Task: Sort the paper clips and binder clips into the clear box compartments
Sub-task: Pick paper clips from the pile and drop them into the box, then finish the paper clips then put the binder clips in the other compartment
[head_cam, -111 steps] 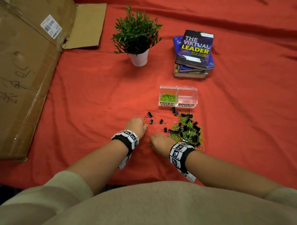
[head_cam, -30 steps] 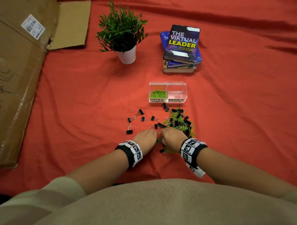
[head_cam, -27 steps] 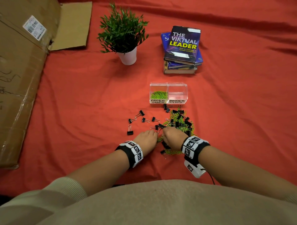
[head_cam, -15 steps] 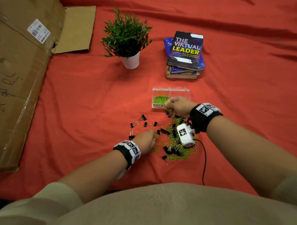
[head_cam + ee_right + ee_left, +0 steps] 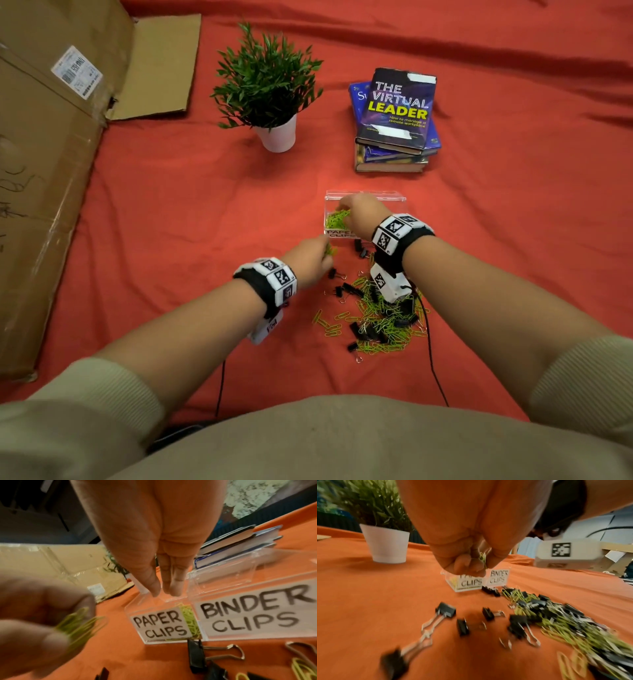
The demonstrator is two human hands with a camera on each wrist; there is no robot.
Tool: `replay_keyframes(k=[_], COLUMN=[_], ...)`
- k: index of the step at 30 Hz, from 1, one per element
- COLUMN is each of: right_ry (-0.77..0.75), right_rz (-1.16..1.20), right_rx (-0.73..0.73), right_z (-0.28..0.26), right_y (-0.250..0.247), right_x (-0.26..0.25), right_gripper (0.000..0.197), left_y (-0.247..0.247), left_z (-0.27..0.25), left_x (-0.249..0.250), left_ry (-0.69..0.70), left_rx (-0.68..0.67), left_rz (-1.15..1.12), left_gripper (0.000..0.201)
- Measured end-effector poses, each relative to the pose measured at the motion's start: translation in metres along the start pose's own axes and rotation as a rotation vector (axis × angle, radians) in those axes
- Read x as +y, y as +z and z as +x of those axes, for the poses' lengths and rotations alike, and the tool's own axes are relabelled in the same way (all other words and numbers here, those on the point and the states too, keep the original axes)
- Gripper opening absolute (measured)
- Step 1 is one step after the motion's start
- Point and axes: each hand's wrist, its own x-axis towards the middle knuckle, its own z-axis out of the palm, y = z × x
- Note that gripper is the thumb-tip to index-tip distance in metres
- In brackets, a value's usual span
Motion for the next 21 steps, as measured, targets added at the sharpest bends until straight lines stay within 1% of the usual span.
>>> replay_keyframes(k=[3,5,7,10,12,15,17,19,20,21], right_ry=[0.028,0.081,0.089,0.024,-0.014,-0.078,-0.091,-0.079,-0.067,-0.06], right_rz=[0.172,0.253,0.254,0.154,0.078,0.006,-0.013,-0.032,-0.042,-0.048], right_rx=[0.147,0.18,0.133,-0.042,-0.125,-0.164,-0.195,-0.195,-0.181,-0.158], right_z=[-0.022,-0.042,-0.065,-0.095,-0.107,-0.113,-0.114,-0.112,-0.112,-0.111], right_y=[-0.008,-0.005,0.005,0.031,0.05,0.071,0.078,0.08,0.08,0.08], right_x=[0.018,0.029,0.036,0.04,0.041,0.041,0.041,0.042,0.043,0.043], right_gripper=[0.028,0.021,0.019,0.02,0.022,0.03,0.033,0.033,0.032,0.03], left_y=[-0.022,-0.034,-0.041,-0.038,-0.034,-0.031,-0.03,-0.026,-0.022,-0.016], left_z=[0.028,0.048,0.066,0.084,0.089,0.083,0.069,0.049,0.037,0.023], left_x=[0.014,0.024,0.032,0.037,0.039,0.04,0.038,0.034,0.031,0.027], left_ry=[0.033,0.022,0.031,0.049,0.052,0.068,0.104,0.149,0.153,0.132], left_rx=[0.056,0.081,0.078,0.033,0.017,0.04,0.109,0.199,0.218,0.207], left_rz=[0.044,0.119,0.206,0.31,0.333,0.286,0.239,0.194,0.167,0.145], left_gripper=[0.02,0.018,0.019,0.022,0.025,0.032,0.031,0.024,0.018,0.012])
